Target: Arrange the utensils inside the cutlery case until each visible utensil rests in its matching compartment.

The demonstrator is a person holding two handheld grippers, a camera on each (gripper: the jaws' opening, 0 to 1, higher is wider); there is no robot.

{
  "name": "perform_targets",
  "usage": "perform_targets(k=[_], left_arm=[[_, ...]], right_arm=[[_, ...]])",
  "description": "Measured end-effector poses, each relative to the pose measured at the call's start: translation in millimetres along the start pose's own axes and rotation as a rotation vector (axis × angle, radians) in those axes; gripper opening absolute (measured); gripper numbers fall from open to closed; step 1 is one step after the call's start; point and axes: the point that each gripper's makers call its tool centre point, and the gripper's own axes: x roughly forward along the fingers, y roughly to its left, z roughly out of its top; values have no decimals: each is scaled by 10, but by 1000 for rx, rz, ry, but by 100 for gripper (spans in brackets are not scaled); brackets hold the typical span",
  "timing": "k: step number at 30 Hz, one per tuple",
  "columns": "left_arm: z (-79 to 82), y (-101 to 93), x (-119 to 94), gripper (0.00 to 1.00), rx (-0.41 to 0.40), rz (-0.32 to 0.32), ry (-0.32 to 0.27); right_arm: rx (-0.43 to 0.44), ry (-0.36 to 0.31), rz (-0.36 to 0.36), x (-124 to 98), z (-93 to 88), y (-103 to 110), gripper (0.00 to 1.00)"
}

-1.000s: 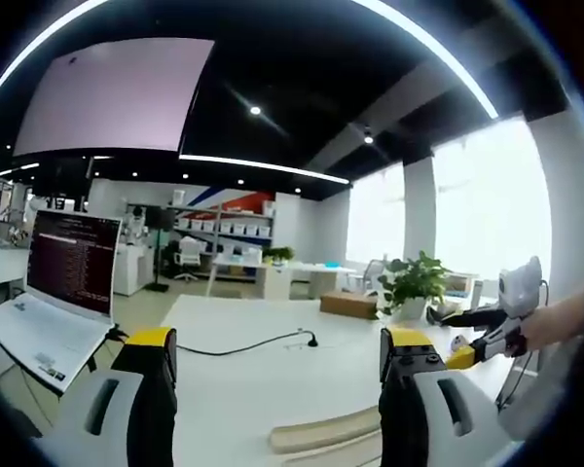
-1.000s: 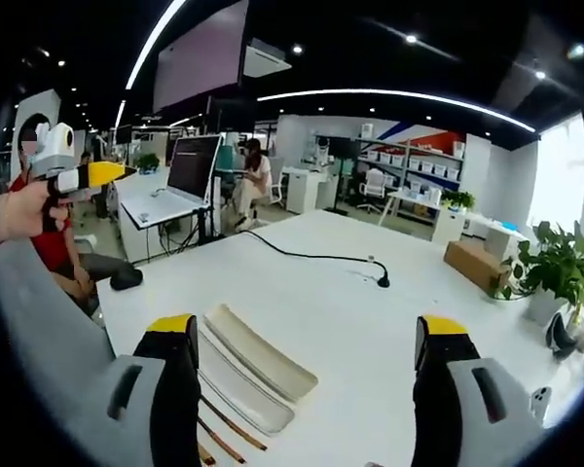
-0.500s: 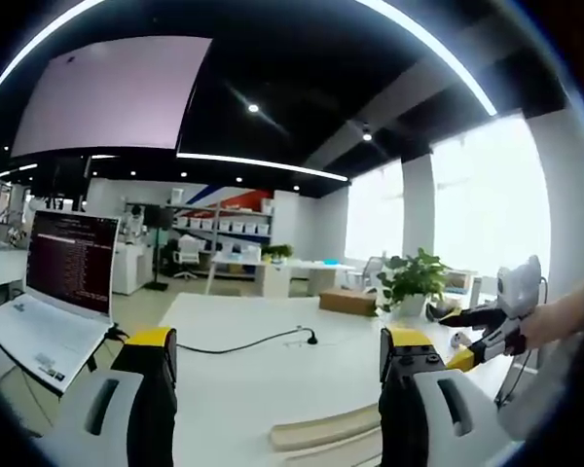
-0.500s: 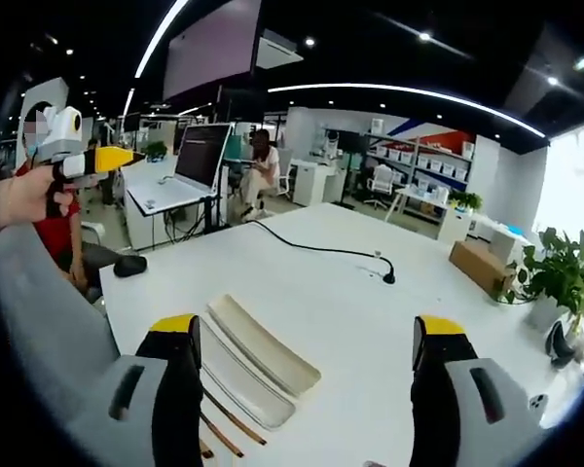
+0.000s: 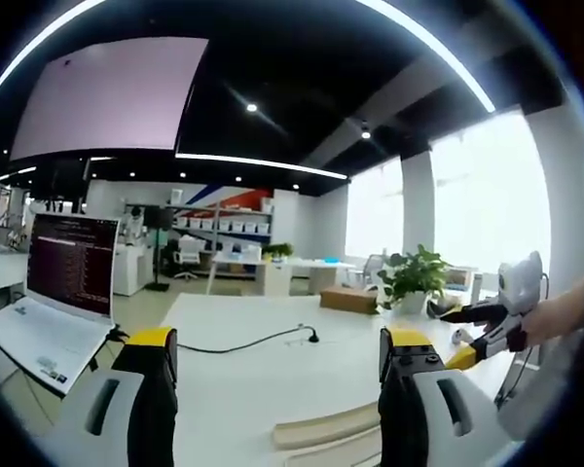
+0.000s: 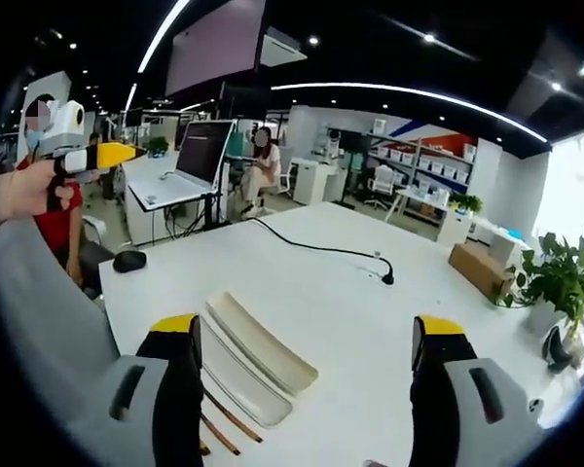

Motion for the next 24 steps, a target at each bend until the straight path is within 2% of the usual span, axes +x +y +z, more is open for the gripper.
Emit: perform_targets(k=[15, 17, 20, 22, 23, 24], left_arm=[[23, -26, -52, 87, 13, -17, 6], [44, -39, -94, 87, 32, -27, 14], [77, -31, -140, 88, 20, -42, 13], [57, 25, -201, 88, 42, -30, 28], [40, 42, -237, 88, 50, -30, 39], [11, 76, -297, 88, 64, -29, 55]], right_arm=[[-24, 20, -10, -2, -18, -9, 89], [-41, 52, -26, 15, -66, -43, 89], [-33, 59, -15, 29, -80, -39, 87], [-30, 72, -18, 32, -82, -66, 86], [-30, 87, -20, 33, -97, -88, 86], [-19, 136, -13, 26, -172, -108, 85]])
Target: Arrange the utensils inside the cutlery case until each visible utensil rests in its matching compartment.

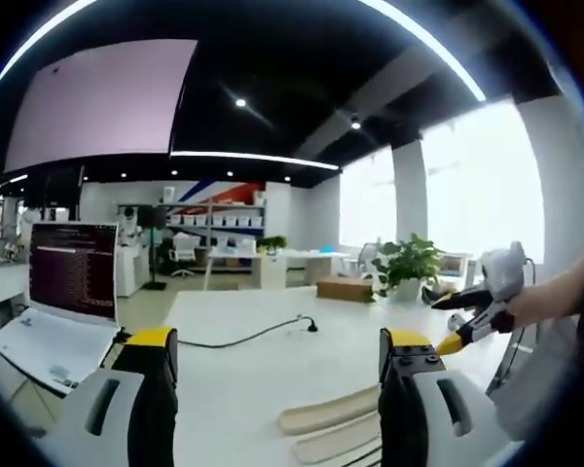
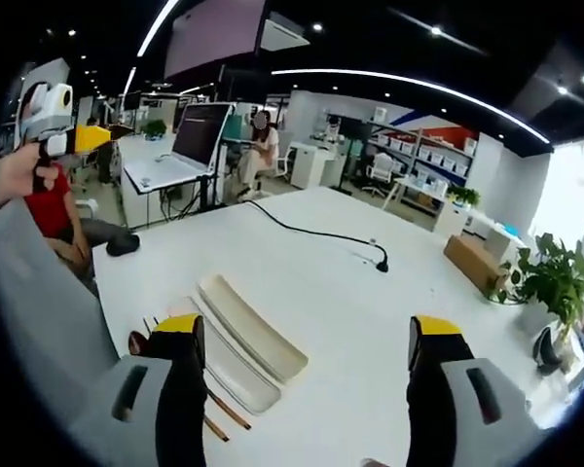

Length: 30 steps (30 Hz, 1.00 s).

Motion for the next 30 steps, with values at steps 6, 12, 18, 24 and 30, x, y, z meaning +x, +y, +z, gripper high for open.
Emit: perform_targets(k=[6, 12, 18, 24, 30], left_arm=[[-29, 138, -187, 88, 4, 46, 9], [-112, 141, -165, 87, 36, 64, 27], [-174, 127, -143, 88, 42, 44, 51], [-213, 202, -178, 87, 10, 76, 63], [-218, 209, -182, 87, 5, 76, 63]], right_arm=[[41, 19, 54, 8, -60, 43, 80], [5, 41, 101, 66, -30, 155, 78], [-32, 27, 137, 87, 92, 224, 77], [-58, 64, 192, 125, 58, 316, 74], [-82, 87, 226, 149, 15, 378, 74]])
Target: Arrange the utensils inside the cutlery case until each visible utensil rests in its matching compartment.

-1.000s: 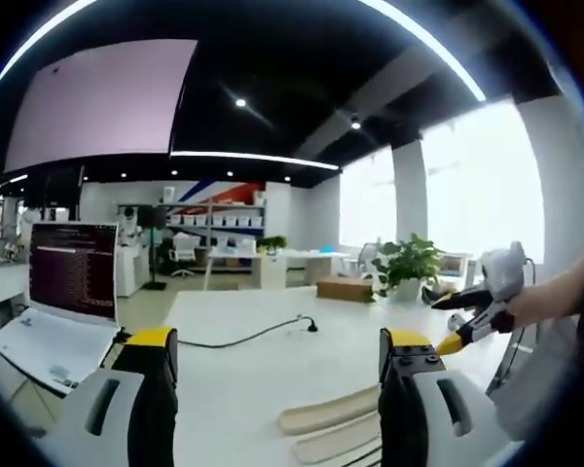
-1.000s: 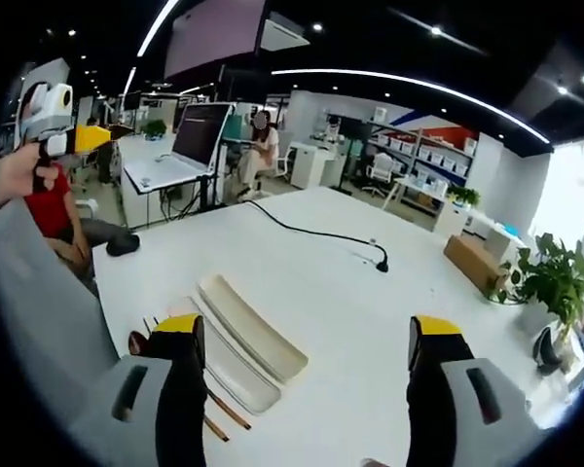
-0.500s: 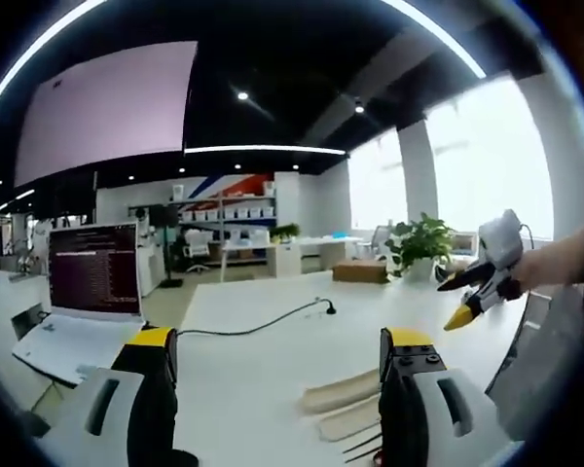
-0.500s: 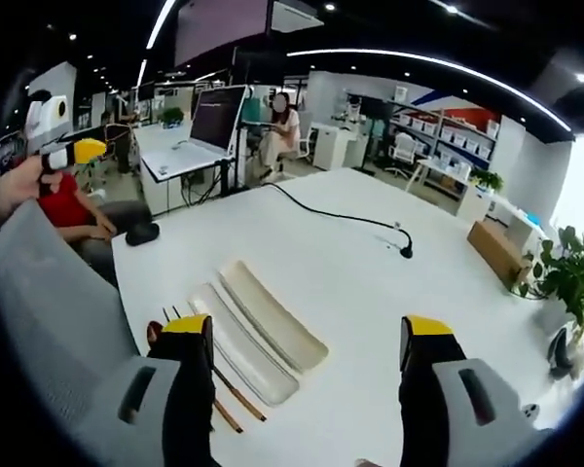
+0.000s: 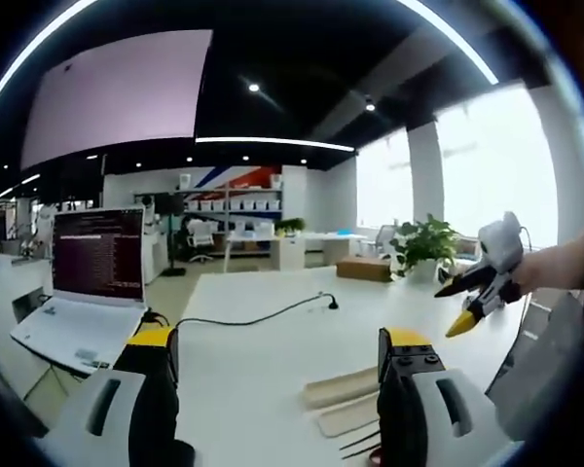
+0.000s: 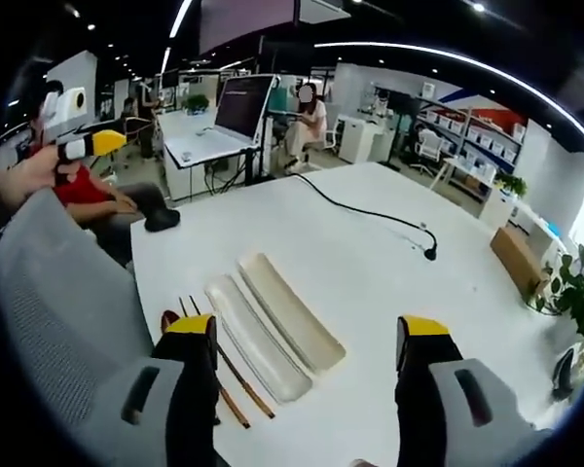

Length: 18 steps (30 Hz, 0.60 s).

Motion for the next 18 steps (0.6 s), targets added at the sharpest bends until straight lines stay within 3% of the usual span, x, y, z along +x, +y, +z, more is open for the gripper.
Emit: perform_targets(k=[9, 12, 15, 18], left_arm=[[17, 4, -5, 86, 8, 3, -8], [11, -3, -1, 86, 10, 0, -6], [1, -2, 6, 86, 1, -2, -3], [3, -5, 3, 86, 6, -2, -4]], right_arm=[[-31, 28, 62, 48, -49, 131, 70], [4, 5, 113, 66, -9, 247, 72], [-30, 5, 134, 71, 15, 316, 66], [-47, 11, 143, 104, 19, 364, 66]])
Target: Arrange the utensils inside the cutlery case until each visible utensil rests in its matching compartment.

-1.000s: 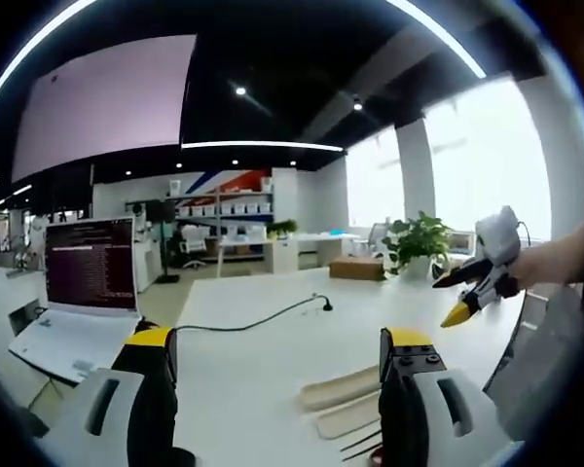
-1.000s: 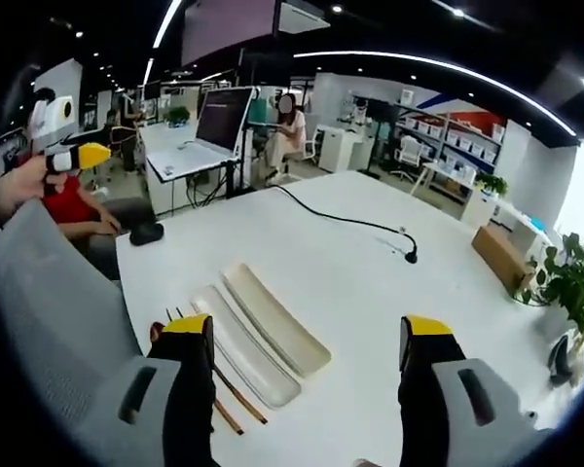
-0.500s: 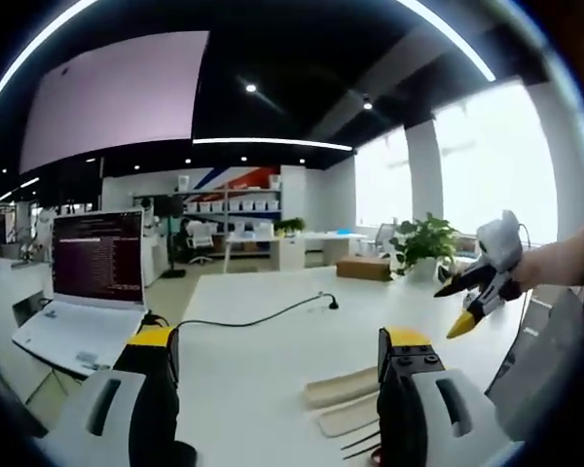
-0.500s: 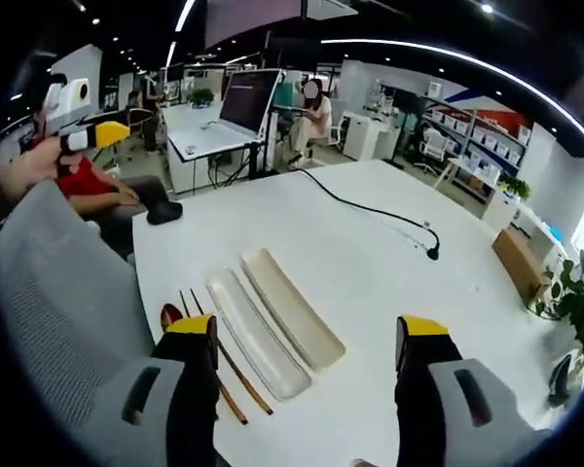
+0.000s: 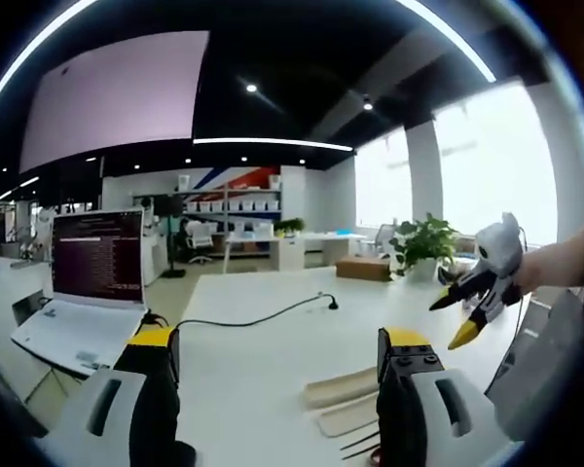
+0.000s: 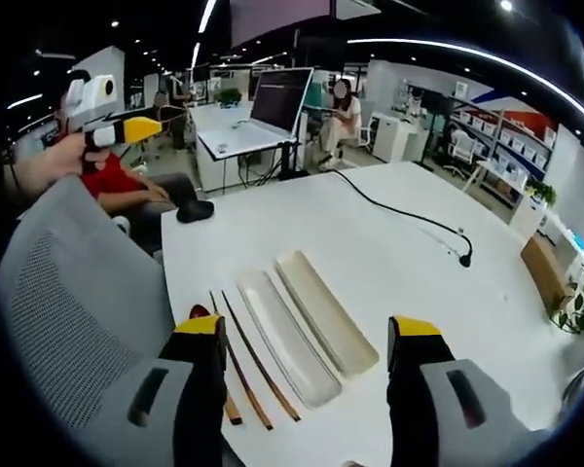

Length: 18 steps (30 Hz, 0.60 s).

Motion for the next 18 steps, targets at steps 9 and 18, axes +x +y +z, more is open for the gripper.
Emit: perform_targets(k=[9, 18], left_arm=[[6, 0, -2, 86, 1, -2, -4], [-3, -9, 2, 86, 2, -7, 0]], right_arm=[[-42, 26, 65, 96, -18, 175, 59], [-95, 43, 133, 166, -22, 360, 53]])
